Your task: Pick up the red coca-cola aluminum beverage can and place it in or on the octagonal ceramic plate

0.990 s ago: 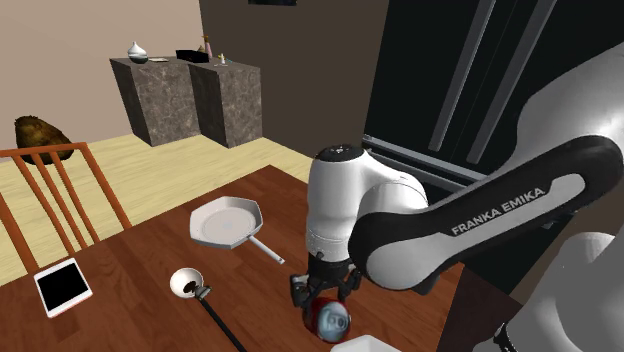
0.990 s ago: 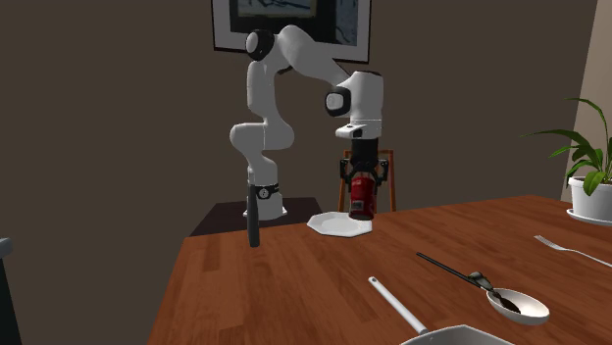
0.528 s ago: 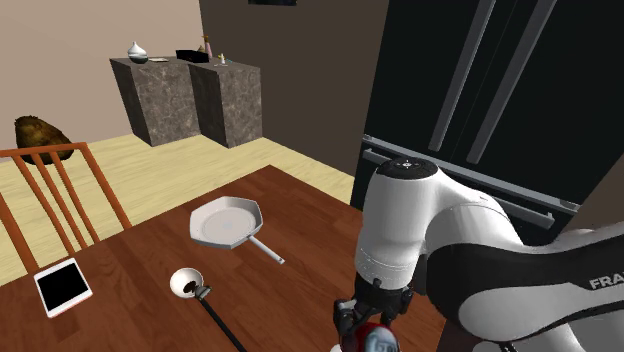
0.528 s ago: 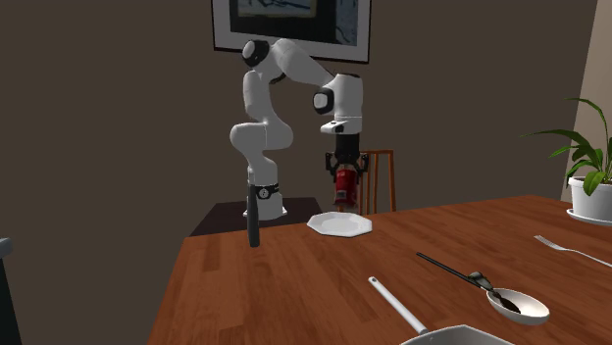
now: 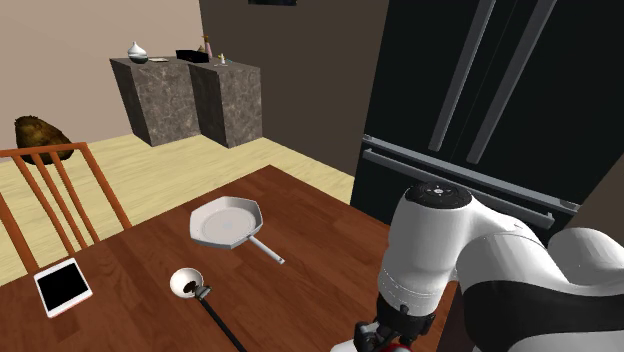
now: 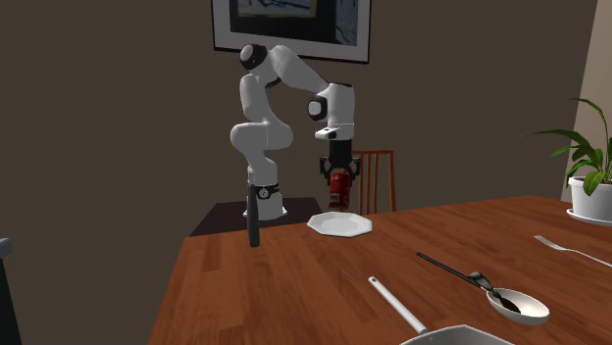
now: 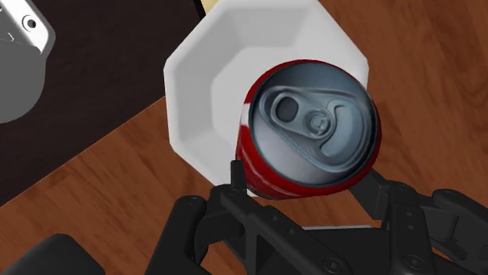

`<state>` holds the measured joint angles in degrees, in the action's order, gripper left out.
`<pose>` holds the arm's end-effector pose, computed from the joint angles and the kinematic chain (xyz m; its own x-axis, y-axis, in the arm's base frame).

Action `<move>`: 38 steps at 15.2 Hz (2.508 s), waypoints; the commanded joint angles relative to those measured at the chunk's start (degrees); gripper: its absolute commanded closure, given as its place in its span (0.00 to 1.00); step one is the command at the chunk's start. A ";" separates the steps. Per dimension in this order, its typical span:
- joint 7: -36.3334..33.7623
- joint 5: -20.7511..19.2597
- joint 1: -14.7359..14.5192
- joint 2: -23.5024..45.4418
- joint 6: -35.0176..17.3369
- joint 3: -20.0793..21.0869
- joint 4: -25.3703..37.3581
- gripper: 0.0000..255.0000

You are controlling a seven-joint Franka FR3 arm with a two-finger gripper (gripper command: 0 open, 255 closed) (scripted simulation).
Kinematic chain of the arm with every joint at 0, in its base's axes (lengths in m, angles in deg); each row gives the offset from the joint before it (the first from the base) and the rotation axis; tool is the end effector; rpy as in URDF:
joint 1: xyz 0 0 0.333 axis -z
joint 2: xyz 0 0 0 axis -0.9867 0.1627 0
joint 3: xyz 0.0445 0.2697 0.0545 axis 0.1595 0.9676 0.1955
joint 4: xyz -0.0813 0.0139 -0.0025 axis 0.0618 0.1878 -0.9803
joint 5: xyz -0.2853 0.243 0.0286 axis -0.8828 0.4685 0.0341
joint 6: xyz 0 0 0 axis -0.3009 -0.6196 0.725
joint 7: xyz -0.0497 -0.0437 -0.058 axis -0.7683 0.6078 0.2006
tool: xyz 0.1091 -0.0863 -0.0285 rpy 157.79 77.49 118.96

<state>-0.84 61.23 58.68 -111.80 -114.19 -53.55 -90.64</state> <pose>0.2026 0.2750 0.2724 0.9316 -0.3548 -0.0794 -0.3555 -0.9347 0.0062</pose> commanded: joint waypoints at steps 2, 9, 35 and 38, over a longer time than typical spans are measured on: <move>0.13 0.72 0.11 2.37 -3.48 1.17 -1.05 1.00; 0.35 1.56 1.15 9.35 -12.12 3.92 -2.75 1.00; 0.57 0.50 0.72 3.29 -4.34 1.25 -1.04 0.00; 0.57 0.50 0.72 3.29 -4.34 1.25 -1.04 0.00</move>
